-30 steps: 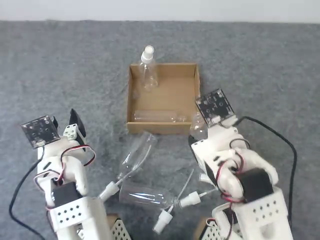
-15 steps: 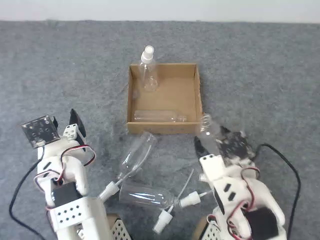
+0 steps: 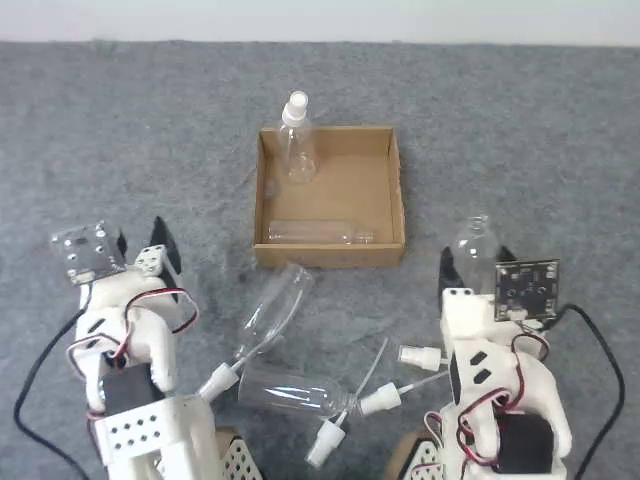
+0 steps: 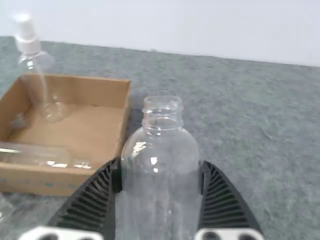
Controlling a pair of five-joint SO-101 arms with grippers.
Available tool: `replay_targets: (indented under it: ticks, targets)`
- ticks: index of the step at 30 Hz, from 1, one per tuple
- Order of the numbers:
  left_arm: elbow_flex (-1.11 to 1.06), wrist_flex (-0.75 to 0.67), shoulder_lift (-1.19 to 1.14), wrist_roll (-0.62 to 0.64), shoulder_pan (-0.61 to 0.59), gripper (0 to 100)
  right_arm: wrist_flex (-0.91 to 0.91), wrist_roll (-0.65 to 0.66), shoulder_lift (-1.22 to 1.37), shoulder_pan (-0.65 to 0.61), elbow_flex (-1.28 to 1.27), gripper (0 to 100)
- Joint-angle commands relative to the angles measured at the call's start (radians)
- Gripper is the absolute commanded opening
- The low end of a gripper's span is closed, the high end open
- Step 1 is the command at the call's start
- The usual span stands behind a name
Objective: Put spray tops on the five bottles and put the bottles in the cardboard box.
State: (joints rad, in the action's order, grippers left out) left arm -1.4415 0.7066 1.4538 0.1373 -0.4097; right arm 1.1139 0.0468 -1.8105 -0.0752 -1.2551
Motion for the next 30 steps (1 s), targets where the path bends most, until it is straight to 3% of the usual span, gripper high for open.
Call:
replay_targets:
  ticks: [1,11,19,30]
  targets:
    - [0.153,0.106,0.014,-0.066,0.143,18,-0.050,-0.055,-0.004,0.082,0.015,5.8]
    - [0.268,0.256,0.006,-0.261,0.505,18,-0.131,-0.155,-0.004,0.325,0.014,5.8]
    - [0.262,0.345,0.003,-0.338,0.773,21,-0.142,-0.155,-0.004,0.346,0.012,5.8]
    - [0.183,0.336,0.003,-0.276,1.079,21,-0.142,-0.155,-0.004,0.358,0.012,5.8]
